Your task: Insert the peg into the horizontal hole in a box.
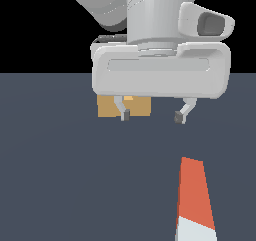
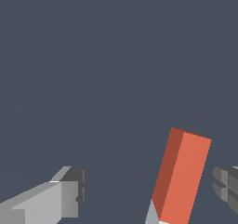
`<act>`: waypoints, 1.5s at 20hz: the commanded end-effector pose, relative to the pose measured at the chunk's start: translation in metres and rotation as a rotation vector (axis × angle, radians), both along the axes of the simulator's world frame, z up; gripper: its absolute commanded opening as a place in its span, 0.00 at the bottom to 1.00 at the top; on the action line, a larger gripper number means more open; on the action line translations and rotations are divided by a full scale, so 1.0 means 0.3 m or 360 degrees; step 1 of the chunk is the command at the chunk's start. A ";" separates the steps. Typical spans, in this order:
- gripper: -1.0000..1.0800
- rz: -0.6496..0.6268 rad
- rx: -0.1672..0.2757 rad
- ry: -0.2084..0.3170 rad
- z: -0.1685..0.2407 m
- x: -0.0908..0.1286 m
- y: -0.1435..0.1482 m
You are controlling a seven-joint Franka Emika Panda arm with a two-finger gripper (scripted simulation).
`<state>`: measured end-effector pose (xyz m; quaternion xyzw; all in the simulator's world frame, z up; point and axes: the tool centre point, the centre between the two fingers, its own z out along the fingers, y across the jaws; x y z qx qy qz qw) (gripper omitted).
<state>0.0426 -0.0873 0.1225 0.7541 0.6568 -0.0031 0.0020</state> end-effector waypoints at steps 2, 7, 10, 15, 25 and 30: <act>0.96 -0.0132 0.0001 -0.0002 -0.057 0.029 -0.167; 0.96 -0.0279 0.0005 -0.0003 -0.120 0.047 -0.353; 0.96 -0.0341 0.0007 -0.0004 -0.147 0.049 -0.431; 0.96 -0.0406 0.0010 -0.0005 -0.174 0.049 -0.512; 0.96 -0.0424 0.0010 -0.0004 -0.202 0.047 -0.533; 0.96 -0.0425 0.0010 -0.0004 -0.287 0.045 -0.533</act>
